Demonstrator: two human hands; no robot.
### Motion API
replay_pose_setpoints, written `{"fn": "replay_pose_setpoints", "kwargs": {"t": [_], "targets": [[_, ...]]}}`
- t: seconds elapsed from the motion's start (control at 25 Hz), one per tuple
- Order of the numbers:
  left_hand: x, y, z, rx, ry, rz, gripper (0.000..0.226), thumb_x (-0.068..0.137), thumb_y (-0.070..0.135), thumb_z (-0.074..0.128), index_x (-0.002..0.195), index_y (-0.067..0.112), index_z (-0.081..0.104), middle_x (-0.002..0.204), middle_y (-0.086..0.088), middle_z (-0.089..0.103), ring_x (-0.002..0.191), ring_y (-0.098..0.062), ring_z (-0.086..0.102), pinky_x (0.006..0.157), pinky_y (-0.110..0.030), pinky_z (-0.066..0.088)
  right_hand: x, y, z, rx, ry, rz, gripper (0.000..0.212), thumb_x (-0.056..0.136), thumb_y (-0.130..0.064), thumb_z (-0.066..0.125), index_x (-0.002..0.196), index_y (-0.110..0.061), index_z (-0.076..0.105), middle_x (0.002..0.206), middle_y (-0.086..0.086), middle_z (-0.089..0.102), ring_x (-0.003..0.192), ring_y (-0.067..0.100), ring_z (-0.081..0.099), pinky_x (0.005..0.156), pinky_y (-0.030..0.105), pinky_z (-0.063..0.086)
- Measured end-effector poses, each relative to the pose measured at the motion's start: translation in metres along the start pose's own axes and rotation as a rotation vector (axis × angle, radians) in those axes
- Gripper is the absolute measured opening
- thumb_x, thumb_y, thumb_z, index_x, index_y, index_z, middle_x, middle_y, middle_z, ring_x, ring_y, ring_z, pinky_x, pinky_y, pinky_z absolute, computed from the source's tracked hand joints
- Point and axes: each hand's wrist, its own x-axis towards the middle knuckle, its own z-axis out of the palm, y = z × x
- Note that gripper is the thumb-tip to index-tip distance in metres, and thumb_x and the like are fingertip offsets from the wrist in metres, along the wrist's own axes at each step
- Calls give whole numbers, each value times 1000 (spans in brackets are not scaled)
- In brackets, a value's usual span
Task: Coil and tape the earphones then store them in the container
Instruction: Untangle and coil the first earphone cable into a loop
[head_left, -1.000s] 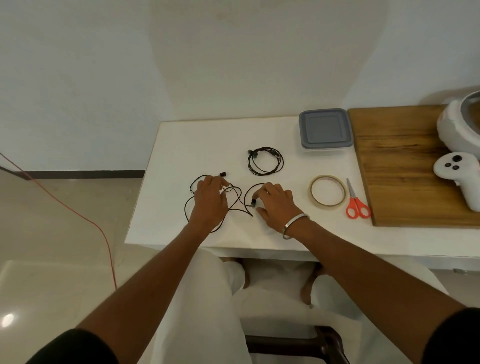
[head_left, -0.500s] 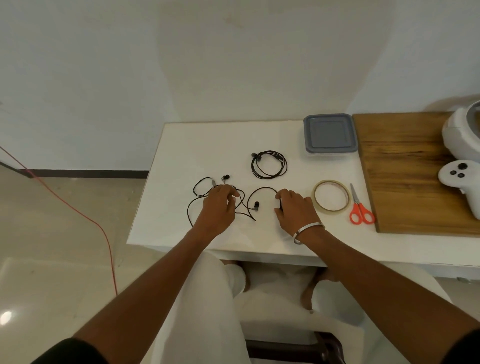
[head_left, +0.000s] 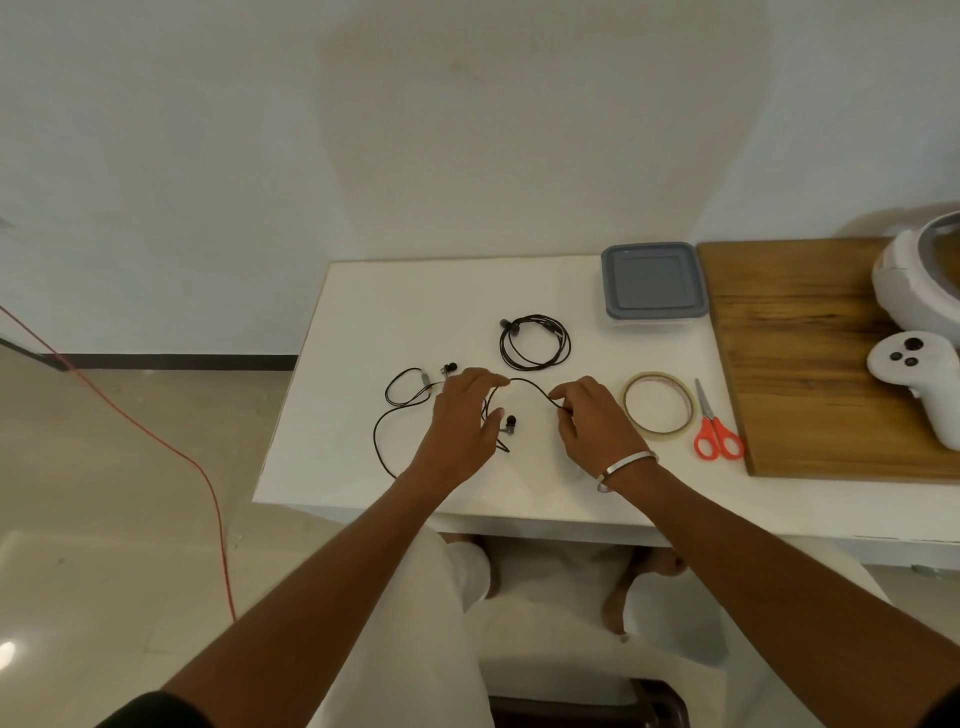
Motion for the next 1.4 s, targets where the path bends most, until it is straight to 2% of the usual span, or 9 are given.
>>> {"fn": "replay_pose_setpoints", "kwargs": {"t": [0.2,0.4,0.6,0.68,0.8,1.04,1.16,1.24,1.4], "targets": [[14,25,5,155,-64,47,37,94,17,57,131,13,55,126,-6,61,122,-21,51,110,-37,26,4,-10,-12,83,67,-173,21,92,-7,50,111,-9,58,108,8,50,76,12,51,71,19,45],[18,34,-12,-31,-148,-19,22,100,16,46,99,10,67,87,-3,67,81,-20,62,76,-32,48,2,-12,-24,91,93,-179,23,92,-8,51,114,-8,55,111,7,47,83,16,55,77,29,53],[16,52,-19,-227,59,-217,21,98,15,50,103,7,68,86,2,60,73,-8,56,70,-14,48,9,-29,-20,386,237,260,25,91,-30,56,105,-9,56,103,5,52,85,11,52,78,26,45],[19,53,-15,-247,80,-227,20,97,15,53,105,7,69,87,1,62,77,-12,61,77,-28,55,15,-41,-19,652,76,454,36,95,-40,47,89,-8,63,85,6,64,77,16,63,73,34,54],[15,56,-10,-217,-44,-164,22,95,11,51,111,10,66,97,-1,66,89,-15,63,80,-28,53,21,-53,-20,925,-83,543,36,95,-35,48,98,-5,67,94,12,71,87,20,69,75,40,59],[17,45,-28,-203,-112,-95,29,94,11,49,113,23,68,107,6,65,96,1,55,82,-10,37,24,-52,-29,883,-55,482,23,96,-13,47,105,-1,64,86,14,70,82,25,71,77,37,59],[20,41,-28,-190,75,-75,22,90,7,52,102,18,68,104,2,60,93,-3,55,82,-17,41,23,-58,-28,900,-34,473,22,95,-7,44,105,-1,63,72,9,65,74,28,70,74,39,60],[21,38,-29,-80,132,-14,33,86,3,55,116,16,60,119,-1,50,108,-12,50,90,-24,42,22,-59,-28,789,-17,421,23,95,-9,43,103,-6,65,69,4,64,68,26,69,70,36,60],[22,31,-29,279,17,223,52,85,0,60,131,21,53,135,1,52,128,-19,44,105,-39,34,20,-56,-35,510,-56,182,18,95,-15,46,94,-16,64,66,-3,55,61,19,60,60,25,58]]}}
